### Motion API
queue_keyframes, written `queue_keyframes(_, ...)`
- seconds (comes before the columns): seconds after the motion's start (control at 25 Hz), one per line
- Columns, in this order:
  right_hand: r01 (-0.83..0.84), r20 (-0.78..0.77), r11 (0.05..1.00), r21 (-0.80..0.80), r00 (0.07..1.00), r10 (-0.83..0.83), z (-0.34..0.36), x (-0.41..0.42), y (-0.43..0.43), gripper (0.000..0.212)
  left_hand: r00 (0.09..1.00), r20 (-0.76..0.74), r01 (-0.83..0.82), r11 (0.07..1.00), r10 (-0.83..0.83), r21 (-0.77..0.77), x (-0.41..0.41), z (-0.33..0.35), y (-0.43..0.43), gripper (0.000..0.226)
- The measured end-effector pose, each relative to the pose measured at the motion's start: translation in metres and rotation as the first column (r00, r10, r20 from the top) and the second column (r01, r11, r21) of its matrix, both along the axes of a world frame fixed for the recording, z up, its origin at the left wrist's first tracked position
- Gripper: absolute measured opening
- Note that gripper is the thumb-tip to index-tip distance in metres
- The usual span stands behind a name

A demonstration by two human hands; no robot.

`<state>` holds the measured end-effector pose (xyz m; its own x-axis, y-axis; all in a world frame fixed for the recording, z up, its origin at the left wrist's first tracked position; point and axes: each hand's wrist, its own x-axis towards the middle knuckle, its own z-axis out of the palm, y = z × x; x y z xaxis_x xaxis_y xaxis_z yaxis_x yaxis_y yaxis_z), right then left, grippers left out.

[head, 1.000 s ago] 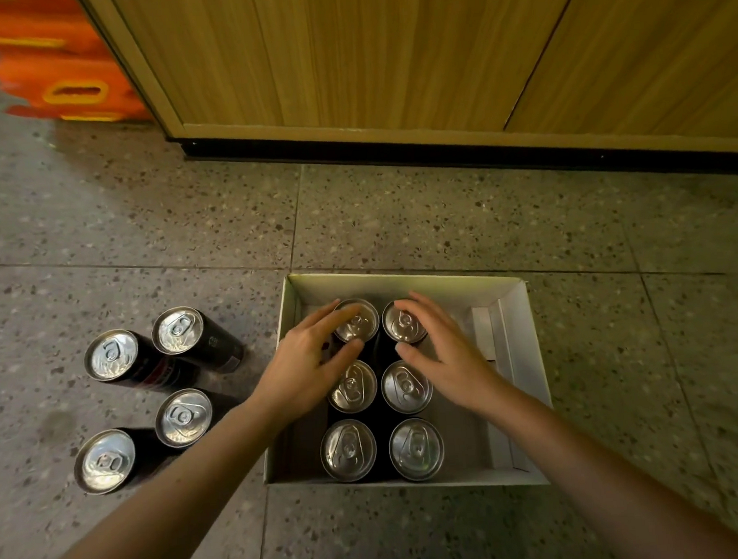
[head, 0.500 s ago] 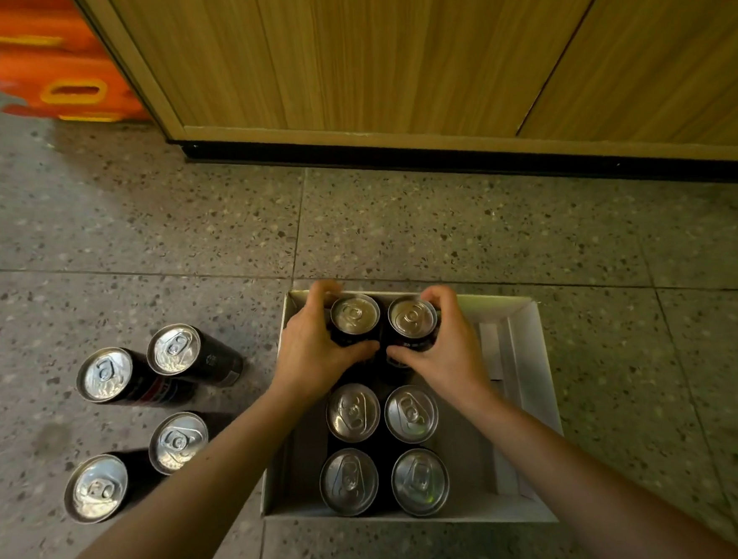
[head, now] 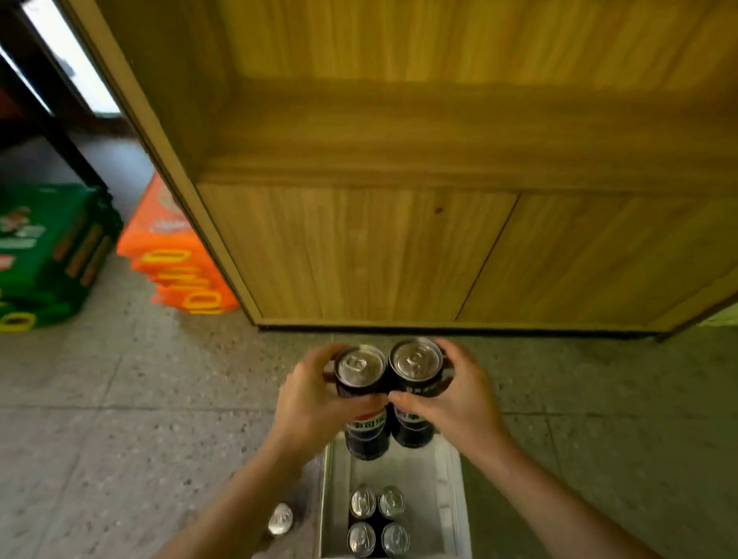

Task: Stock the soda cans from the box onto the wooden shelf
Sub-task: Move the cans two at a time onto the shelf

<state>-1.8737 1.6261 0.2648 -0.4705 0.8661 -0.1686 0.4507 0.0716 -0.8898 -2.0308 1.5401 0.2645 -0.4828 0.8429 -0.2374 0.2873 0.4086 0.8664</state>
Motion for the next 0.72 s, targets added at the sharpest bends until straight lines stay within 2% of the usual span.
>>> queue_keyframes(0.2, -0.032, -0.036, 0.999, 0.007, 0.999, 0.032, 0.209, 0.0, -0.004, 0.062, 0.999, 0.024, 0.02, 0.999, -0.021, 0.042, -0.004, 0.205, -0.005, 0.061)
queue_keyframes(0.32, -0.016, -0.061, 0.999, 0.031, 0.998, 0.018, 0.301, 0.0, 0.004, 0.064, 0.997, -0.022, 0.069, 0.996, -0.068, 0.056, -0.003, 0.304, 0.004, 0.057)
queue_keyframes(0.4, 0.001, -0.093, 0.999, 0.038, 0.996, 0.002, 0.355, 0.0, 0.016, 0.073, 0.995, -0.037, 0.092, 0.991, -0.089, 0.098, -0.005, 0.362, 0.02, 0.055)
queue_keyframes(0.48, 0.021, -0.148, 0.997, 0.069, 0.989, -0.01, 0.398, 0.001, 0.034, 0.085, 0.991, -0.085, 0.116, 0.981, -0.104, 0.154, -0.005, 0.404, 0.039, 0.061)
queue_keyframes(0.56, 0.033, -0.221, 0.99, 0.137, 0.975, -0.002, 0.433, 0.002, 0.057, 0.087, 0.987, -0.133, 0.121, 0.966, -0.092, 0.226, -0.001, 0.439, 0.065, 0.076)
queue_keyframes(0.72, 0.055, -0.233, 0.949, 0.31, 0.972, 0.02, 0.494, 0.006, 0.116, 0.063, 0.979, -0.201, 0.086, 0.939, -0.019, 0.333, 0.009, 0.49, 0.124, 0.095)
